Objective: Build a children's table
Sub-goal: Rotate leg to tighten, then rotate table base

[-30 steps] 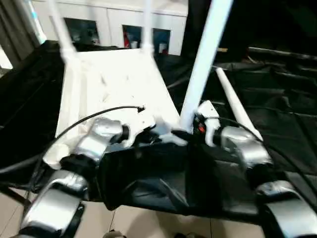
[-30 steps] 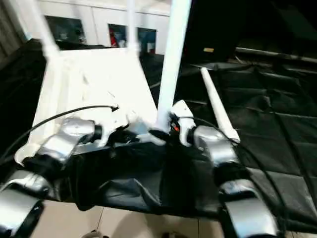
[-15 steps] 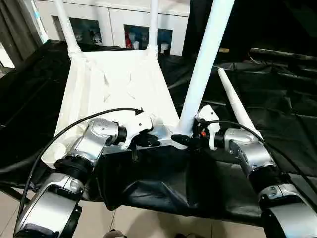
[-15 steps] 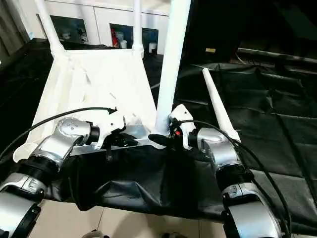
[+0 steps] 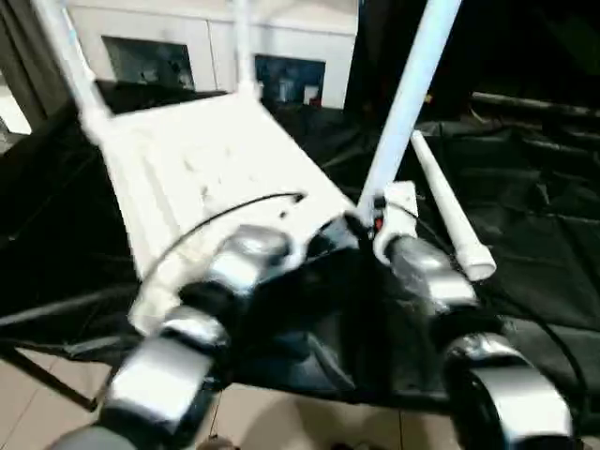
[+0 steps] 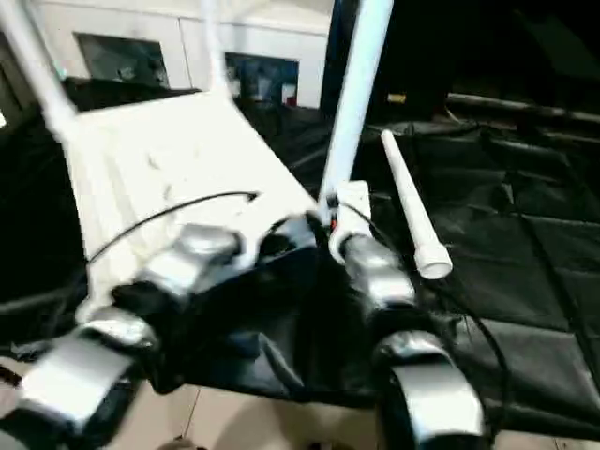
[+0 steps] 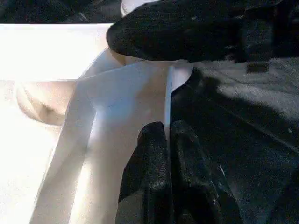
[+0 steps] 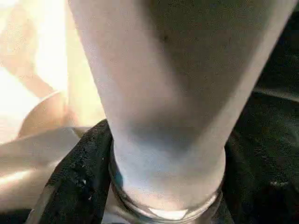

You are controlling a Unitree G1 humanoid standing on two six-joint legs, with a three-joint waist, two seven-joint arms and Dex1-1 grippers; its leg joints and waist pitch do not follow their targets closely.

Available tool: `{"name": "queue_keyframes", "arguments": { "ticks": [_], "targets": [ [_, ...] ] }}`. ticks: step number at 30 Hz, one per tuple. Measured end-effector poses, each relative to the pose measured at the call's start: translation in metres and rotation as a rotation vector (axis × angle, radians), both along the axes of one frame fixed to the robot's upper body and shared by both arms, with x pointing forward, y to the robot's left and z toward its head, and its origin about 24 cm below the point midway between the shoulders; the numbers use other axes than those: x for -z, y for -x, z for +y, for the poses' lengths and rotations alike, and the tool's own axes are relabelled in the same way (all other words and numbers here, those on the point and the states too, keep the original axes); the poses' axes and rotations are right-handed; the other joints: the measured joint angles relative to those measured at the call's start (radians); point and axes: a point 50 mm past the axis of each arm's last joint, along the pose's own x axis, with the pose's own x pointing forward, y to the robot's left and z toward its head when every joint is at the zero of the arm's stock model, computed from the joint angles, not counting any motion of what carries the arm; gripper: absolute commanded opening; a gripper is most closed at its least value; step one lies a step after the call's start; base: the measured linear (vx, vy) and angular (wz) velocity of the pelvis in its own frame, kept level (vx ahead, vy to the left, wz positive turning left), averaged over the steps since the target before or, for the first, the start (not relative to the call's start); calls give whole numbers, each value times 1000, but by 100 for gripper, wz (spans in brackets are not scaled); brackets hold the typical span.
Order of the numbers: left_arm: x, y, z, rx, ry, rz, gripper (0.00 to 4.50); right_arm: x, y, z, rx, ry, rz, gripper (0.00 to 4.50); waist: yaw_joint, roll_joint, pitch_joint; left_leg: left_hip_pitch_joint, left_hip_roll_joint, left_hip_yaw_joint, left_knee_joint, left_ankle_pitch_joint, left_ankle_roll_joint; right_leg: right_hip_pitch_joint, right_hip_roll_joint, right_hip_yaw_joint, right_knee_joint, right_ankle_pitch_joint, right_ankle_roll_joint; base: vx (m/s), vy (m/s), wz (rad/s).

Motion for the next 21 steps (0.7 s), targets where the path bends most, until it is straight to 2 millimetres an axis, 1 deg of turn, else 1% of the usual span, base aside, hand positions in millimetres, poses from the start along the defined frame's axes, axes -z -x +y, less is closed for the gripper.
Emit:
{"name": "queue_keyframes", "arguments": {
  "ticks": [1, 2, 4, 5, 9, 10, 11, 12, 13, 15, 16, 18, 21],
  "targets": [
    [0, 0, 0, 0, 0, 0, 0, 0, 0, 0, 2, -1, -5, 331, 0, 0, 0, 0, 0, 0, 0, 0, 0, 0, 0, 0, 0, 0, 1, 0, 0, 0],
    [0, 0, -1, 1, 0, 0, 0, 0, 0, 0, 5, -5, -8, 345, 1, 1, -1, 0, 0, 0, 0, 0, 0, 0, 0, 0, 0, -1, 1, 0, 0, 0],
    [0, -2, 0, -14, -7, -9, 0, 1, 1, 3, -4, -12, -11, 348, -1, 0, -1, 0, 0, 0, 0, 0, 0, 0, 0, 0, 0, -1, 1, 0, 0, 0],
    [0, -3, 1, -25, -12, -18, 0, 1, 1, 4, -15, -13, -17, 367, -4, 0, -1, -1, 0, 0, 0, 0, 0, 0, 0, 1, 0, -1, 1, 0, 0, 0],
    [0, -3, 2, -24, -13, -35, 0, 1, 1, 3, -25, 5, -36, 367, -8, 0, -1, -1, 0, 0, -1, 0, 0, -1, 0, 1, 0, -1, 1, 0, 0, 0],
    [0, -3, 2, -24, -11, -38, 0, 1, 1, 0, -19, 11, -41, 367, -8, 0, 0, -1, 0, 0, -1, 0, 0, -1, 0, 1, 0, -1, 1, 0, 0, 0],
    [0, -3, 1, -24, -9, -41, 28, 2, 2, -3, -12, 14, -51, 374, -8, 0, 0, -1, 0, 0, -1, 0, 0, -1, 0, 0, 0, -1, 1, 0, 0, 0],
    [-1, -4, -2, -32, -8, -41, 45, 2, 3, -8, -1, 20, -60, 377, -4, -1, 0, -2, 0, 0, 0, 0, 0, -1, 0, 0, 0, -1, 1, 0, 0, 0],
    [-2, -6, -2, -58, 10, -39, 45, 2, 5, -13, 11, 21, -68, 377, -2, -1, 1, -2, 0, 0, 0, 0, 0, -2, 0, 1, 0, 0, 1, 0, 0, 0],
    [-4, -9, -5, -127, 73, -48, 60, 3, 7, -21, 39, 11, -77, 377, -1, -6, 3, -4, 0, 0, 1, 2, 3, -4, 0, 1, 0, 1, 3, 0, 0, 0],
    [-6, -10, -6, -154, 100, -55, 69, 3, 9, -23, 50, 8, -82, 377, -1, -6, 4, -4, 0, 0, 1, 2, 3, -4, 0, 1, -1, 1, 3, 0, 0, 0],
    [-16, -18, -3, -226, 154, -102, 87, 5, 12, -29, 71, 5, -86, 377, -3, -4, 5, -4, 0, 0, 1, 2, 3, -4, 1, 1, -1, 4, -1, 0, 0, 0],
    [-39, -30, 2, -314, 239, -204, 113, 6, 16, -31, 89, 4, -100, 377, -3, -2, 6, -4, 0, 0, 0, 2, 3, -4, 1, 1, -2, 3, 0, 0, 0, 0]
  ]
}}
